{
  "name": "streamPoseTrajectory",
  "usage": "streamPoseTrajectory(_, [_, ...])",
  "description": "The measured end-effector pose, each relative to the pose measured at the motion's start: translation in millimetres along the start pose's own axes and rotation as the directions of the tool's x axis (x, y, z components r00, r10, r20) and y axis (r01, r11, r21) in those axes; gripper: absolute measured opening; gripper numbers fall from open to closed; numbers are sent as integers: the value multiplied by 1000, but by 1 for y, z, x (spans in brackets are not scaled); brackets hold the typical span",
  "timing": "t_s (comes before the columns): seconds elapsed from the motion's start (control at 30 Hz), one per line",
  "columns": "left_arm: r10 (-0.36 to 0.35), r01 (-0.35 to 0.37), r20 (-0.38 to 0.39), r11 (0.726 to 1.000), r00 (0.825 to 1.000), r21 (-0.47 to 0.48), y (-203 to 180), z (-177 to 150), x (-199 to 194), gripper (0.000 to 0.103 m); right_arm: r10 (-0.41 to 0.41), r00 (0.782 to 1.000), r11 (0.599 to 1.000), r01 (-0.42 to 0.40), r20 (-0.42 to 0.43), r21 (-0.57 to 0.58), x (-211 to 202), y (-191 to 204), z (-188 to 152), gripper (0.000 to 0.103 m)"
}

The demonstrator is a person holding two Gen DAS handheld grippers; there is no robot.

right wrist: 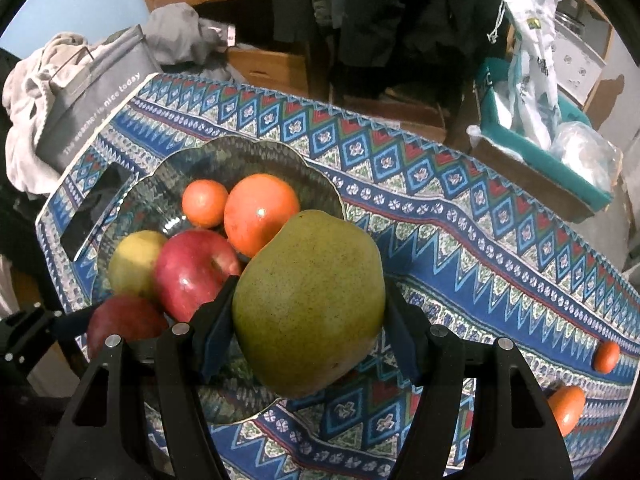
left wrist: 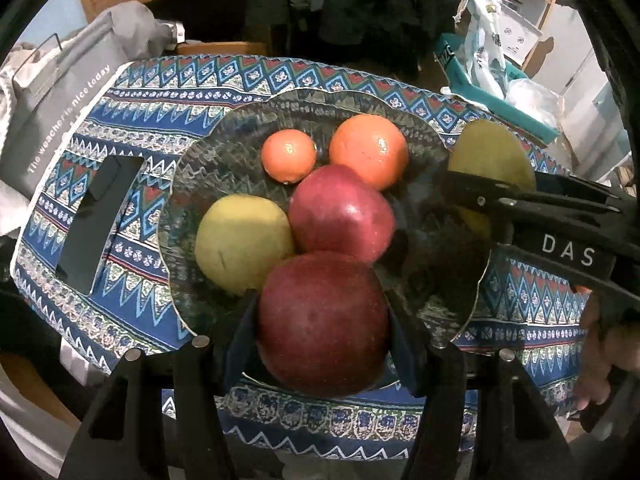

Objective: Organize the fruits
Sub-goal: 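Lower the apple and pear into the glass bowl and open both tools, then withdraw both tools from the bowl toward the two remaining oranges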

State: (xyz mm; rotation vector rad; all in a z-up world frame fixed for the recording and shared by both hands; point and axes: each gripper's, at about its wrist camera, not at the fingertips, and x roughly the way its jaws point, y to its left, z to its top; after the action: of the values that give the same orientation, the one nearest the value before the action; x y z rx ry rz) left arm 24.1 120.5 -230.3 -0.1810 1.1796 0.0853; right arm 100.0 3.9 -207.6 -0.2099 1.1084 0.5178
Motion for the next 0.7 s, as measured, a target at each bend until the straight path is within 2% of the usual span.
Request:
streamPoseTrajectory(0.17, [8,-8,-15,1000,1000,4,-3,1,3,62,23,1000,1000,-23,-11,3,1,1,1,68])
streamPoseTrajectory(0.23, [3,-3,12,1000,1000,10,-4,2,-2,62,24,1000,1000,-24,-19,-6,3,4,1,68])
streamPoseTrajectory(0.33, [22,-23,46,999,999,21,-6,5,-8,74,33,999,999,-33,-21,-7,3,5,1,69])
streamPoseTrajectory(0.53, [27,-28,56,1000,998,12,-4,6,-9,74,48,997,999,-48,62,-8,-22,6,11,70])
streamPoseTrajectory(0.7, [23,-22,96,1000,995,-15,-3,10,-21,74,27,993,1000,-28,117,9,-47,1,17,73])
